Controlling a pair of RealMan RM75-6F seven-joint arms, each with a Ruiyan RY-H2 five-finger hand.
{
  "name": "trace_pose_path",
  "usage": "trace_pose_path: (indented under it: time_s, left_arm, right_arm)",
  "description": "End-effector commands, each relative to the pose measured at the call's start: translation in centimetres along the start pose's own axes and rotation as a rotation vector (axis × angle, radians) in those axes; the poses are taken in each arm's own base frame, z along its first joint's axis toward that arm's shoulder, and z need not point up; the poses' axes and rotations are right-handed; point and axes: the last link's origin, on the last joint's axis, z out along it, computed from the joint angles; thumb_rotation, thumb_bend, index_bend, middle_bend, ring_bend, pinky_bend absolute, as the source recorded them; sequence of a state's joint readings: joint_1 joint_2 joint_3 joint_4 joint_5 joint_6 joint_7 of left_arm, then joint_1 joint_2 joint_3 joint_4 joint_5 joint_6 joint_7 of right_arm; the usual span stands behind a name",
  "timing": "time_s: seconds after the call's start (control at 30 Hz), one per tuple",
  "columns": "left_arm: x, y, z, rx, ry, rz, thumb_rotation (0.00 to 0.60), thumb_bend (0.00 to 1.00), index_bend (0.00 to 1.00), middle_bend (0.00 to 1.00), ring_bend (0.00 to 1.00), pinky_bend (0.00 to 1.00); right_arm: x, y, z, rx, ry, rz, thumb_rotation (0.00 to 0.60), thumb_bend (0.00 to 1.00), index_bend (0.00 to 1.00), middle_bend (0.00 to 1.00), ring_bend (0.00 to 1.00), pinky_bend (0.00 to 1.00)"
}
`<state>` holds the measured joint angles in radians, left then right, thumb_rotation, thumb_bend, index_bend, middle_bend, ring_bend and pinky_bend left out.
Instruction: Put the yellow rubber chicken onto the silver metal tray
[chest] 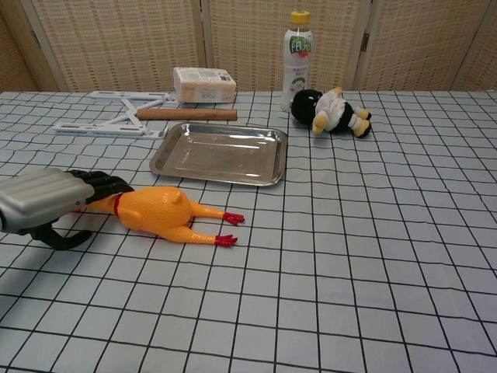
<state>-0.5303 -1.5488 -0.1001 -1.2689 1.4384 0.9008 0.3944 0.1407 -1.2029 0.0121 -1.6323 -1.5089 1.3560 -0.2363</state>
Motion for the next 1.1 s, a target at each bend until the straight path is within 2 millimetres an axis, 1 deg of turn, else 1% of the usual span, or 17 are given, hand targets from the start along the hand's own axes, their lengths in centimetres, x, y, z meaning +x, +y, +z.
trace_pose_path:
  time_s: [0.03,0.1,0.13,0.17,0.2,0.27,0.37,0.43,0.5,0.6,0.67,0.73,0.83,0.87,0.93,1.0,1.1]
  left_arm:
    - [-0.1,0.1,0.9,0.003,-0.002,0.000,0.600,0.47,0.01,0.01,0.01,0.13]
    - [-0.1,0.0,1.2,0.010,0.022,-0.006,0.600,0.49,0.10,0.09,0.06,0.17]
    - [0.0,0.0,1.3,0.012,0.036,-0.010,0.600,0.51,0.19,0.16,0.11,0.20]
    - [0.1,0.1,1.3,0.010,0.052,-0.020,0.600,0.55,0.33,0.27,0.17,0.24]
    - [0.1,0.1,1.3,0.007,0.062,-0.030,0.600,0.57,0.40,0.33,0.22,0.27]
    - [0.3,0.2,1.3,-0.001,0.090,-0.052,0.600,0.64,0.57,0.48,0.32,0.36]
    - [0.7,0.4,1.2,-0.013,0.129,-0.068,0.600,0.70,0.70,0.61,0.42,0.47]
    - [0.8,0.4,1.0,-0.017,0.156,-0.072,0.600,0.73,0.76,0.66,0.46,0.52]
    - [0.8,0.3,0.8,-0.014,0.169,-0.080,0.600,0.76,0.78,0.69,0.49,0.56]
    - [1.0,0.3,0.5,-0.008,0.185,-0.103,0.600,0.77,0.78,0.69,0.50,0.59]
    - [1.3,0.5,0.3,-0.007,0.202,-0.131,0.600,0.78,0.78,0.70,0.52,0.62]
    - [1.6,0.9,0.1,-0.013,0.210,-0.143,0.600,0.79,0.79,0.71,0.54,0.65]
    - [2.0,1.8,-0.2,-0.036,0.217,-0.145,0.600,0.79,0.79,0.72,0.54,0.66]
    - [2.2,2.3,-0.3,-0.045,0.221,-0.145,0.600,0.79,0.79,0.72,0.54,0.66]
    - [2.4,3.1,-0.6,-0.059,0.233,-0.149,0.600,0.79,0.79,0.72,0.54,0.66]
    - [2.7,4.0,-0.9,-0.073,0.242,-0.149,0.600,0.79,0.79,0.72,0.54,0.66]
    - [3.3,5.1,-1.3,-0.095,0.250,-0.146,0.600,0.79,0.79,0.72,0.54,0.66]
  right_arm:
    - [0.0,0.1,0.1,-0.004,0.001,-0.002,0.600,0.11,0.00,0.00,0.00,0.00]
    - [0.0,0.2,0.1,-0.006,-0.003,-0.002,0.600,0.11,0.00,0.00,0.00,0.00]
    - [0.0,0.2,0.2,-0.007,-0.005,-0.003,0.600,0.11,0.00,0.00,0.00,0.00]
    - [-0.1,0.2,0.2,-0.008,-0.007,-0.003,0.600,0.11,0.00,0.00,0.00,0.00]
    - [-0.1,0.2,0.2,-0.008,-0.008,-0.003,0.600,0.11,0.00,0.00,0.00,0.00]
    - [-0.2,0.1,0.2,-0.007,-0.013,-0.003,0.600,0.11,0.00,0.00,0.00,0.00]
    - [-0.2,0.0,0.1,0.001,-0.017,-0.004,0.600,0.11,0.00,0.00,0.00,0.00]
    - [-0.2,-0.2,0.0,0.009,-0.017,-0.003,0.600,0.11,0.00,0.00,0.00,0.00]
    - [-0.1,-0.4,-0.1,0.016,-0.015,0.001,0.600,0.11,0.00,0.00,0.00,0.00]
    - [-0.3,-1.0,-0.2,0.045,-0.024,0.033,0.600,0.11,0.00,0.00,0.00,0.00]
    - [-0.5,-1.9,0.0,0.086,-0.054,0.090,0.600,0.11,0.00,0.00,0.00,0.00]
    - [-0.4,-3.3,0.5,0.148,-0.091,0.147,0.600,0.11,0.00,0.00,0.00,0.00]
    - [0.8,-6.6,2.2,0.261,-0.141,0.250,0.600,0.11,0.00,0.00,0.00,0.00]
    - [1.4,-8.0,2.9,0.303,-0.155,0.278,0.600,0.11,0.00,0.00,0.00,0.00]
    - [2.4,-10.4,3.9,0.364,-0.177,0.314,0.600,0.11,0.00,0.00,0.00,0.00]
    - [3.4,-13.3,5.0,0.427,-0.200,0.343,0.600,0.11,0.00,0.00,0.00,0.00]
    - [4.4,-16.9,6.4,0.492,-0.223,0.361,0.600,0.11,0.00,0.00,0.00,0.00]
